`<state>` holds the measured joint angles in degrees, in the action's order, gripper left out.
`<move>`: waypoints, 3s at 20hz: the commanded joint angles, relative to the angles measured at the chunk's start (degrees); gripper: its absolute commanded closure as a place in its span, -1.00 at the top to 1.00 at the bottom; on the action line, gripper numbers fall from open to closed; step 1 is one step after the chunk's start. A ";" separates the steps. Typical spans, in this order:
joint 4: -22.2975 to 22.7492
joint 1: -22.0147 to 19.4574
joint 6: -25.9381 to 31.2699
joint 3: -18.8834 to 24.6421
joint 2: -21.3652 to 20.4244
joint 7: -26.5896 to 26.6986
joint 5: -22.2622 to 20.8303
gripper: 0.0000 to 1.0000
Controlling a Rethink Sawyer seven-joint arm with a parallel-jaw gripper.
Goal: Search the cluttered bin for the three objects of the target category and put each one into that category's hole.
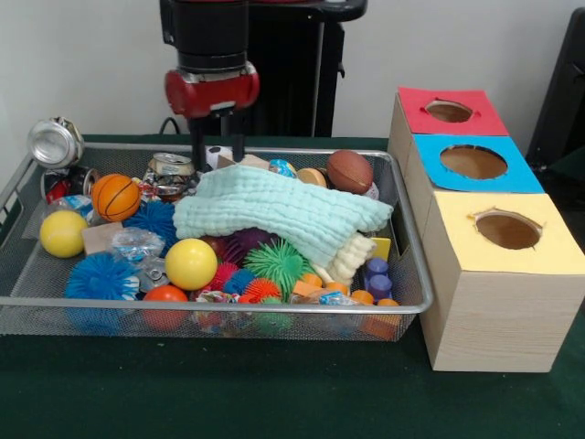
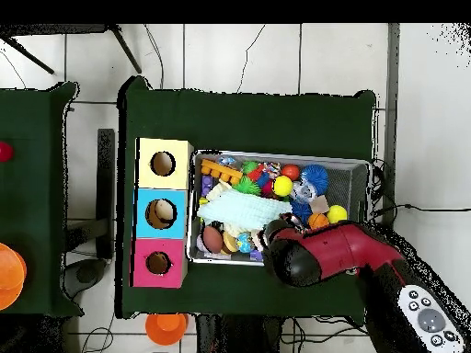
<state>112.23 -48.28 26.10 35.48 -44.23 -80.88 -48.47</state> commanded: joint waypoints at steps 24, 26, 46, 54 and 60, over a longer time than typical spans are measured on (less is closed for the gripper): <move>-5.01 8.37 -5.38 -2.73 11.96 -2.22 -14.82 1.00; -4.85 8.74 -5.35 -3.50 11.66 -2.75 -15.10 1.00; -2.88 8.95 -4.81 -4.49 7.67 -0.04 -11.14 -1.00; 2.54 -1.32 1.83 3.05 0.77 12.52 -4.55 -1.00; 2.64 -6.69 6.82 7.04 -0.51 19.78 -2.83 -1.00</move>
<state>113.66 -51.42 22.45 37.06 -42.59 -80.85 -53.08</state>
